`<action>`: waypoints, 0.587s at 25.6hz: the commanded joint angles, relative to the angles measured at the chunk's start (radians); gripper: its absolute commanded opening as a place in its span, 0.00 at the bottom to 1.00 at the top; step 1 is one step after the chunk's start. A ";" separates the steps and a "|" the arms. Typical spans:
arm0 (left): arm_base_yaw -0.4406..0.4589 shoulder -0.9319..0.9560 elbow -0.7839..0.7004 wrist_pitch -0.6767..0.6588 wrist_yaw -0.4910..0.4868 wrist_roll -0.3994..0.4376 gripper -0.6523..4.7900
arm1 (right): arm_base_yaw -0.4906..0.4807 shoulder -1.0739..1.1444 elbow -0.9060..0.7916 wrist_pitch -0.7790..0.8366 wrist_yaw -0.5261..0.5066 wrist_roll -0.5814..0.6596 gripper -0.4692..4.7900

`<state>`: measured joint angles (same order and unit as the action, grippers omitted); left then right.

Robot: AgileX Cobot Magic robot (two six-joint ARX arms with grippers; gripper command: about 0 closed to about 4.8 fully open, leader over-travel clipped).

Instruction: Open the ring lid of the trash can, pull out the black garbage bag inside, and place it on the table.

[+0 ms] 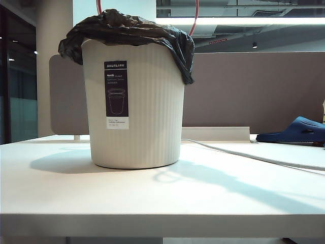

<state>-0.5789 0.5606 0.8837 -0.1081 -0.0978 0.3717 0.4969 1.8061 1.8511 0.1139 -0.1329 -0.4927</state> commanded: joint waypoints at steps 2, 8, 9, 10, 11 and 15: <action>-0.001 -0.027 0.003 -0.061 0.035 -0.051 0.62 | -0.023 0.020 0.053 0.008 -0.021 0.038 0.09; -0.001 -0.039 0.003 -0.104 0.036 -0.060 0.62 | -0.071 0.081 0.131 0.009 -0.026 0.119 0.09; -0.001 -0.043 0.003 -0.116 0.039 -0.064 0.62 | -0.077 0.090 0.140 0.009 -0.027 0.133 0.09; -0.001 -0.045 0.003 -0.124 0.044 -0.069 0.62 | -0.085 0.098 0.147 0.009 -0.027 0.148 0.09; -0.001 -0.049 0.003 -0.134 0.055 -0.074 0.62 | -0.094 0.105 0.152 0.010 -0.027 0.157 0.09; -0.001 -0.064 0.003 -0.166 0.061 -0.077 0.62 | -0.117 0.116 0.152 0.016 -0.026 0.159 0.09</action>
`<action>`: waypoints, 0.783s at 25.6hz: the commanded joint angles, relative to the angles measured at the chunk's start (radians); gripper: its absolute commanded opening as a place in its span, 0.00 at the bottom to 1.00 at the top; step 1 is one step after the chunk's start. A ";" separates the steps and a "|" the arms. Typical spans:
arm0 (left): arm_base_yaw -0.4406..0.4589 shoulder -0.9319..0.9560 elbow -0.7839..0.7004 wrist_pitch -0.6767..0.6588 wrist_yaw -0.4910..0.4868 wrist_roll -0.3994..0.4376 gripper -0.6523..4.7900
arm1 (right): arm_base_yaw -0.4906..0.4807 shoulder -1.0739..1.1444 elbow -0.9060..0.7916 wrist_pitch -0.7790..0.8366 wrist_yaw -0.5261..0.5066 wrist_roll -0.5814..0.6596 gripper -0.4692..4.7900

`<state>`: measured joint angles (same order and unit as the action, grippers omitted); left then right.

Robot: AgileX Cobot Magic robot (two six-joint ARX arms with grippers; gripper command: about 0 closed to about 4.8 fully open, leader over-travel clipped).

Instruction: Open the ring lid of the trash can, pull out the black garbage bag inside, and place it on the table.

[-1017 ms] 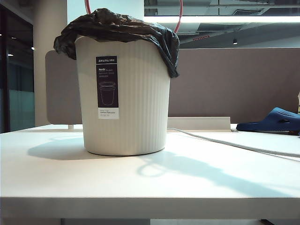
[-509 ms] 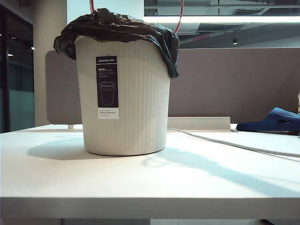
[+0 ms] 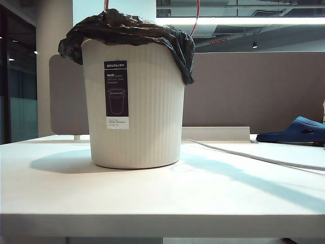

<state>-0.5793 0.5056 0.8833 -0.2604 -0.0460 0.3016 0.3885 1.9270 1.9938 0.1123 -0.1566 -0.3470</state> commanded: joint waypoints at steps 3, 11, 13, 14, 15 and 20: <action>-0.001 -0.014 0.004 -0.021 0.009 -0.025 0.62 | -0.026 0.000 0.009 0.019 -0.004 0.038 0.09; -0.001 -0.018 0.004 -0.030 0.052 -0.079 0.62 | -0.055 0.002 0.009 0.019 -0.006 0.062 0.09; -0.001 -0.019 0.004 -0.041 0.054 -0.082 0.62 | -0.068 0.002 0.009 0.020 -0.006 0.063 0.09; -0.001 -0.019 0.004 -0.053 0.054 -0.082 0.62 | -0.072 0.002 0.009 0.019 -0.006 0.064 0.09; -0.001 -0.019 0.004 -0.062 0.055 -0.082 0.62 | -0.074 0.004 0.009 0.019 -0.006 0.068 0.09; -0.001 -0.019 0.004 -0.091 0.055 -0.095 0.62 | -0.089 0.005 0.008 0.010 -0.007 0.112 0.09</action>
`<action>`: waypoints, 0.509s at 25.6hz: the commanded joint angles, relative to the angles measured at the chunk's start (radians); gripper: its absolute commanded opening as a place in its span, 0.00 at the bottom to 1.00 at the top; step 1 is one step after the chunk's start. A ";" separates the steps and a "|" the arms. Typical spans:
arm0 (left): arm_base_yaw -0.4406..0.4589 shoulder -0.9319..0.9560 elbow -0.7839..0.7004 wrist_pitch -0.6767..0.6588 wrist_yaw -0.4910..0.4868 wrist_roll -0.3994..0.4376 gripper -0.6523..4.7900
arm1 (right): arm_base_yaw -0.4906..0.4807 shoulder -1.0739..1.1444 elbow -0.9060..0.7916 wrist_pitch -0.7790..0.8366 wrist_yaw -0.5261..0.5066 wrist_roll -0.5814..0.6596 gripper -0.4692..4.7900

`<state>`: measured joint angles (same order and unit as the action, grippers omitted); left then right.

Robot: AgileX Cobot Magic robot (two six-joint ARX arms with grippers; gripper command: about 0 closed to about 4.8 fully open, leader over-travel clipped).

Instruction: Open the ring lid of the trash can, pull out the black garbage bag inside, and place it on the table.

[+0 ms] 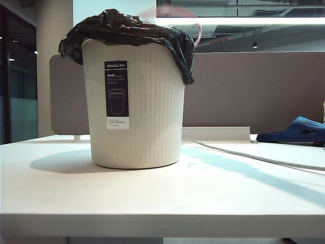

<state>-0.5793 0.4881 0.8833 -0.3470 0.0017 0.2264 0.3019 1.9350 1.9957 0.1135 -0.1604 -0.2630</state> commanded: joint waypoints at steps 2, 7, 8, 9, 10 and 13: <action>-0.001 -0.002 0.004 -0.007 0.007 -0.026 0.62 | -0.002 -0.008 0.006 -0.005 -0.003 0.029 0.09; -0.001 -0.002 0.004 -0.007 0.046 -0.060 0.62 | -0.001 -0.037 0.006 -0.082 -0.043 0.125 0.09; 0.000 -0.002 0.004 -0.007 0.045 -0.071 0.62 | -0.001 -0.044 0.006 -0.102 -0.052 0.162 0.09; 0.000 -0.002 0.004 -0.011 0.045 -0.085 0.62 | -0.001 -0.054 0.006 -0.125 -0.064 0.207 0.09; 0.000 -0.002 0.004 -0.015 0.045 -0.098 0.62 | -0.001 -0.062 0.006 -0.144 -0.076 0.242 0.09; 0.000 0.000 0.003 -0.037 0.044 -0.139 0.62 | -0.002 -0.094 0.005 -0.208 -0.142 0.332 0.09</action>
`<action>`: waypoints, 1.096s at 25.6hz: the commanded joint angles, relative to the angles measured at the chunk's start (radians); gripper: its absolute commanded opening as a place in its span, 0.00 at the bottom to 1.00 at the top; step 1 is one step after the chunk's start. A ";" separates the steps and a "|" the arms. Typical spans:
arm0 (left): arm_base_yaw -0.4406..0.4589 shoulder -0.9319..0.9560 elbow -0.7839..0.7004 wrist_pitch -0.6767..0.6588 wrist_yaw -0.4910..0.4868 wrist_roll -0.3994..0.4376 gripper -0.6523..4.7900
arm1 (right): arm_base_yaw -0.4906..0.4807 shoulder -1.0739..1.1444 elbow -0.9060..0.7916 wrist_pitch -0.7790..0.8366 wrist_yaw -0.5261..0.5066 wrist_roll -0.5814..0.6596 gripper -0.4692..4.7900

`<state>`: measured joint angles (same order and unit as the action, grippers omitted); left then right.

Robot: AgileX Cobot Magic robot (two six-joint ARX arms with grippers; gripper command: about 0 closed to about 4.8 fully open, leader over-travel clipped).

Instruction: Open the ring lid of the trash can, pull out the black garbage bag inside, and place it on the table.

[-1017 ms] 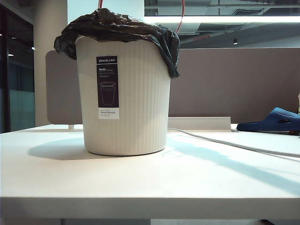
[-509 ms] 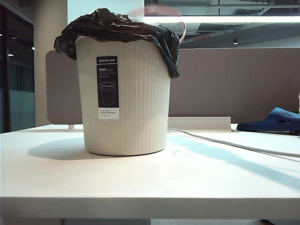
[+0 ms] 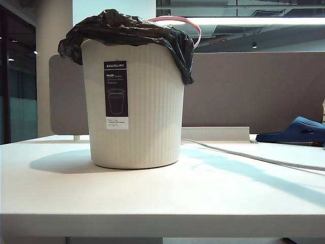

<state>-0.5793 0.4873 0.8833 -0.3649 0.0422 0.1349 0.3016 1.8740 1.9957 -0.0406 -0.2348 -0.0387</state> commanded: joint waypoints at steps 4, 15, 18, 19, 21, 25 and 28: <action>0.000 0.001 0.000 -0.046 0.003 -0.122 0.62 | 0.002 -0.088 0.005 -0.155 -0.125 0.188 0.09; 0.000 0.001 -0.029 -0.077 0.061 -0.254 0.62 | 0.026 -0.254 0.004 -0.380 -0.197 0.283 0.09; 0.000 0.001 -0.056 -0.075 0.105 -0.248 0.62 | 0.057 -0.299 0.003 -0.453 -0.189 0.272 0.09; 0.000 0.001 -0.067 -0.074 0.121 -0.248 0.62 | 0.061 -0.312 0.003 -0.473 -0.190 0.266 0.09; 0.000 0.001 -0.086 -0.066 0.138 -0.248 0.62 | 0.088 -0.342 0.002 -0.511 -0.185 0.227 0.09; 0.001 0.001 -0.106 -0.057 0.141 -0.234 0.62 | 0.161 -0.398 -0.012 -0.537 -0.148 0.172 0.09; 0.000 0.001 -0.106 -0.045 0.163 -0.240 0.62 | 0.223 -0.460 -0.069 -0.517 -0.076 0.137 0.09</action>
<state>-0.5789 0.4889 0.7750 -0.4412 0.1795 -0.1047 0.5026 1.4441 1.9511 -0.5808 -0.3573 0.1265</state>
